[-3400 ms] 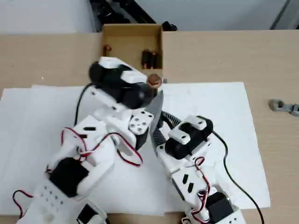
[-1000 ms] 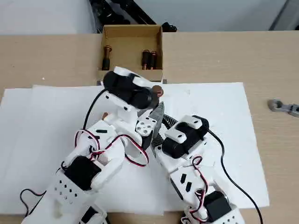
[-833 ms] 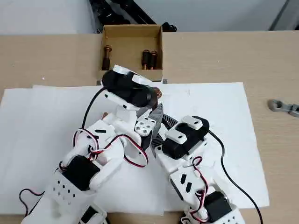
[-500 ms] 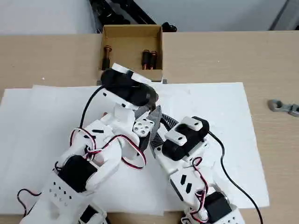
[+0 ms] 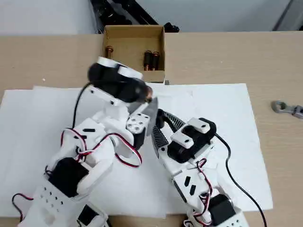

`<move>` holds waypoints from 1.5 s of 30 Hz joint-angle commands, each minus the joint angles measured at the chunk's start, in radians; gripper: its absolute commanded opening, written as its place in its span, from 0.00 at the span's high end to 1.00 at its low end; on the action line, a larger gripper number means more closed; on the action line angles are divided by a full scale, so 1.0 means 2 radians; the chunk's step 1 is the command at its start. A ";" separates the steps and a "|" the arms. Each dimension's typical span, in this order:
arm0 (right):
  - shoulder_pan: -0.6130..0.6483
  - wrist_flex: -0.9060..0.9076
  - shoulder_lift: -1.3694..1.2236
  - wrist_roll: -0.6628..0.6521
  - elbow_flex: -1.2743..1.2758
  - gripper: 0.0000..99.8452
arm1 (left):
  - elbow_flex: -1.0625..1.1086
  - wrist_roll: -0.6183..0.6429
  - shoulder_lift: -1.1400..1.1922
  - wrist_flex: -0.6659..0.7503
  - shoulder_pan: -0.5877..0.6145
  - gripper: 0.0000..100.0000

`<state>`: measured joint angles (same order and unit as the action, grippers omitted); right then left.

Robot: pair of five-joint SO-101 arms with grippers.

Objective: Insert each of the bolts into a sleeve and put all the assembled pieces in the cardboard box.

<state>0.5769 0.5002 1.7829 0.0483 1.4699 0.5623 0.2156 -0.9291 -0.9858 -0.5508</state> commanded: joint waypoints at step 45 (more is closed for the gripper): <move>0.003 -0.013 0.003 -0.003 -0.001 1.00 | -0.428 -0.017 0.234 -0.285 -0.043 0.99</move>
<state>0.5769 0.4971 1.7829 0.0483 1.4760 -0.2432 0.1711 -0.4657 -1.5413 -0.5877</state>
